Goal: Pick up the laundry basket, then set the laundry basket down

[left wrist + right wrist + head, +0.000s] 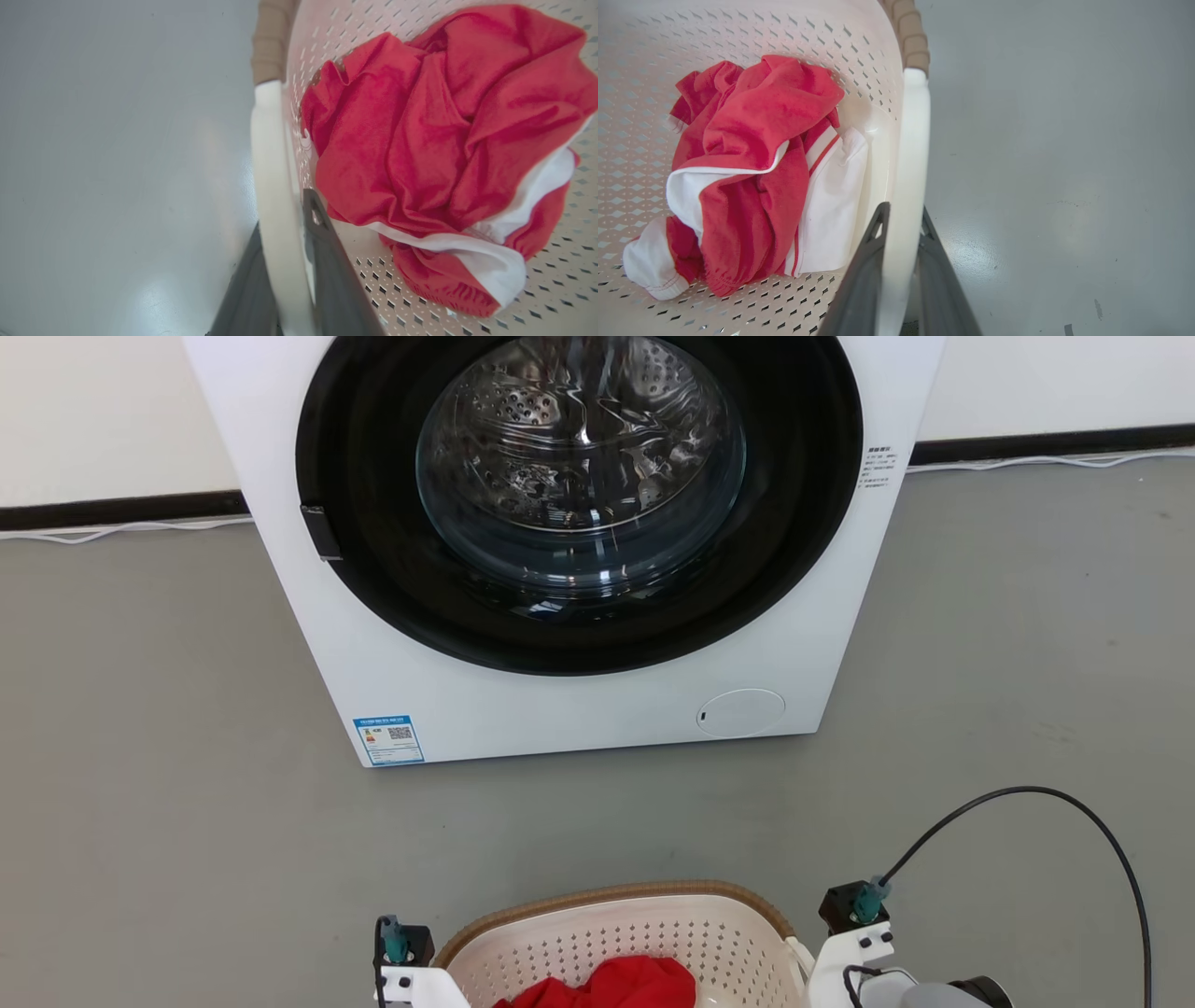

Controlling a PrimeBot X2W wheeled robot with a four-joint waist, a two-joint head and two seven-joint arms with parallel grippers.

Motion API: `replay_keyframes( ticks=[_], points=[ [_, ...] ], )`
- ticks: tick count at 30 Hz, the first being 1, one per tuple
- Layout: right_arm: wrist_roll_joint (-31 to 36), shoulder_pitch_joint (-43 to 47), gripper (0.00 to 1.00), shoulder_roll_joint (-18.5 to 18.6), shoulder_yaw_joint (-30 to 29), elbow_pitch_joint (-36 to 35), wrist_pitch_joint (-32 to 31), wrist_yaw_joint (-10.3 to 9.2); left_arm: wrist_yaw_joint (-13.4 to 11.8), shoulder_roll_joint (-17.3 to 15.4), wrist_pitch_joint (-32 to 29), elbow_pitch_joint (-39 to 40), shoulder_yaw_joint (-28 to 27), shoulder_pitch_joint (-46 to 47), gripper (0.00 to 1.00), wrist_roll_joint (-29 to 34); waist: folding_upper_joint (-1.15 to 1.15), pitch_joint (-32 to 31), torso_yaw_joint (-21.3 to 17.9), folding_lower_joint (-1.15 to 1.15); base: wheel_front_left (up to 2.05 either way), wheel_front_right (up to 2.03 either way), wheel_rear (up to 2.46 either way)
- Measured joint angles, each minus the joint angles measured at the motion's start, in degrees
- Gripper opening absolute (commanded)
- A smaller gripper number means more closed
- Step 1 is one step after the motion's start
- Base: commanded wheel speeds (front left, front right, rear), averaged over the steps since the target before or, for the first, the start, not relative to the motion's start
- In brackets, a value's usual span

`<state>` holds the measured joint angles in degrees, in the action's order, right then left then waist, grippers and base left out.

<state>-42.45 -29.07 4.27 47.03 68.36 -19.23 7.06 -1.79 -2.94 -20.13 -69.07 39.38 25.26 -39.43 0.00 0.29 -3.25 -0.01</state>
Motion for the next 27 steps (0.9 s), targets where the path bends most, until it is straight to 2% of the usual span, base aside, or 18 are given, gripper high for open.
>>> replay_keyframes(
  ticks=[12,27],
  points=[
    [-0.03,-0.73,0.00,0.03,0.90,0.26,1.44,0.00,-0.26,-0.09,0.76,-0.10,1.76,1.07,0.00,-1.51,0.00,2.99,0.12,0.00,0.00,0.00,0.00],
    [-0.02,-8.67,0.00,0.18,0.44,0.23,9.50,-0.01,-1.26,-0.82,6.55,-1.38,1.97,11.26,0.00,-1.45,0.00,12.71,0.83,0.00,0.00,0.00,0.00]
  ],
)
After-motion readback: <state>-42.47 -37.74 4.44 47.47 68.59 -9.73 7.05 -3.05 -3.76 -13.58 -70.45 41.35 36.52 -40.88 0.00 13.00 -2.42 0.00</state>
